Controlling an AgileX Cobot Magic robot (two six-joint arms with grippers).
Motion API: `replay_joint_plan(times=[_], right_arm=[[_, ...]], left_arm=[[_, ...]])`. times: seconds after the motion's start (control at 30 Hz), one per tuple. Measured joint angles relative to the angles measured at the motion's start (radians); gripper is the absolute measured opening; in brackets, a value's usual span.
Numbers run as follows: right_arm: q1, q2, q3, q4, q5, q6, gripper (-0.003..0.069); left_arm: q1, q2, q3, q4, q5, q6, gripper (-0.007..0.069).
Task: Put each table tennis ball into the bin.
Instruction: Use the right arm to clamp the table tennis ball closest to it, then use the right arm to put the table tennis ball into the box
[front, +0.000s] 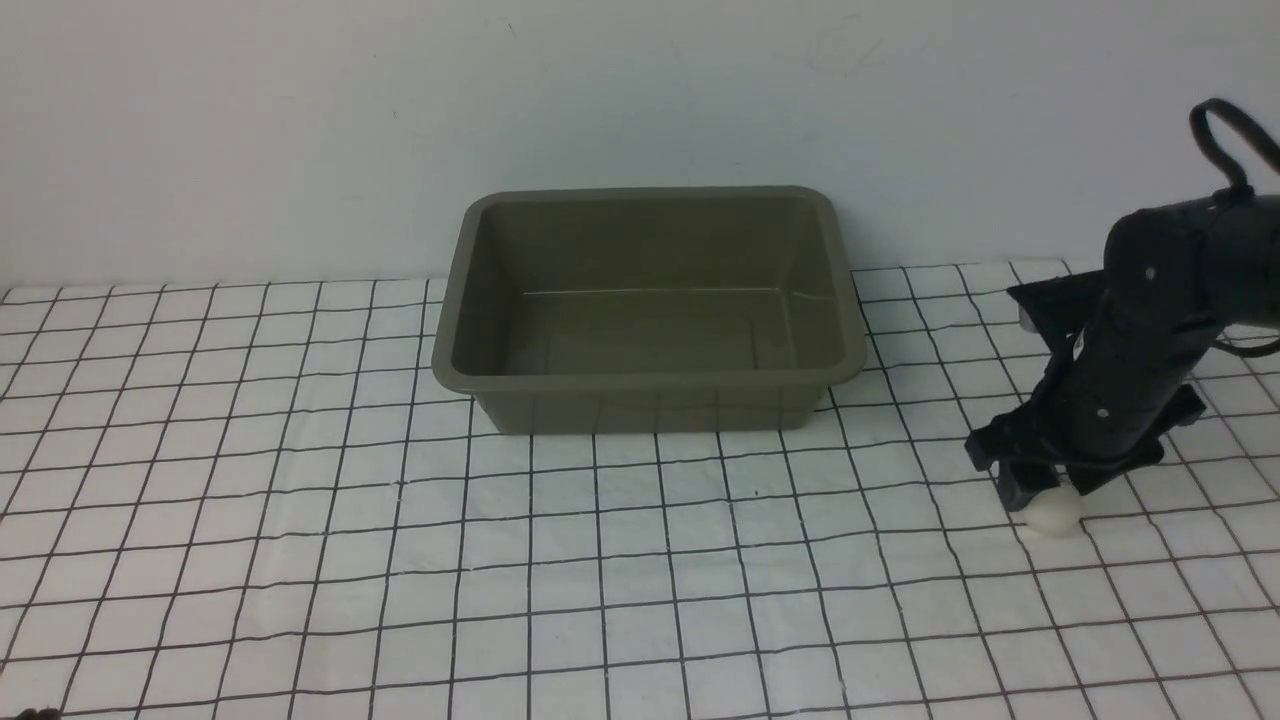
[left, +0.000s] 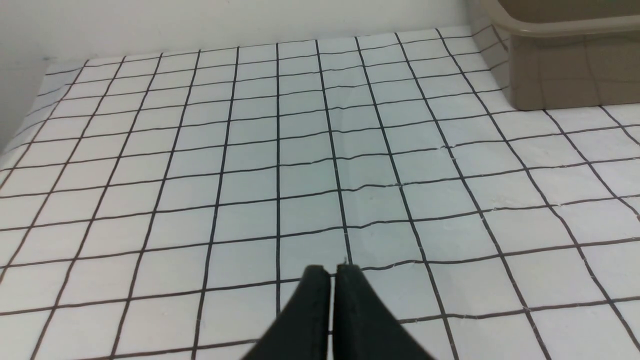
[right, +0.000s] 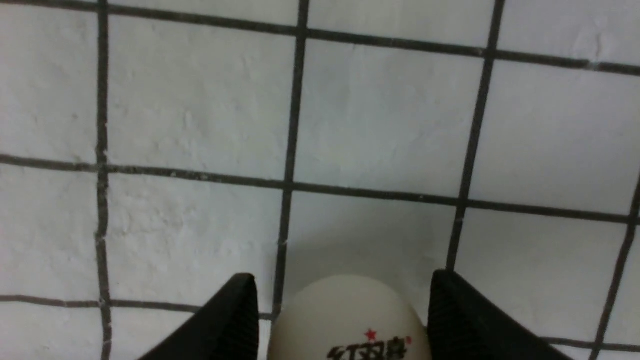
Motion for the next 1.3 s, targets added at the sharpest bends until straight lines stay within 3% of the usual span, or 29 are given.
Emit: replay_joint_plan(times=[0.23, 0.53, 0.83, 1.03, 1.3], right_arm=[[0.000, 0.006, 0.000, 0.006, 0.007, -0.002, 0.0365], [0.000, 0.006, -0.005, -0.010, 0.031, -0.002, 0.0364], [0.000, 0.006, -0.104, -0.027, 0.156, -0.002, 0.0364], [0.000, 0.006, -0.380, 0.033, 0.333, -0.003, 0.0364], [0.072, 0.006, -0.685, 0.238, 0.352, -0.059, 0.0364]], left_arm=[[0.000, 0.000, 0.000, -0.001, 0.000, 0.000, -0.0005], [0.000, 0.000, 0.000, -0.001, 0.000, 0.000, -0.0005], [0.000, 0.000, 0.000, -0.001, 0.000, 0.000, -0.0005], [0.000, 0.000, 0.000, -0.001, 0.000, 0.000, -0.0005], [0.000, 0.000, 0.000, -0.001, 0.000, 0.000, -0.0005]])
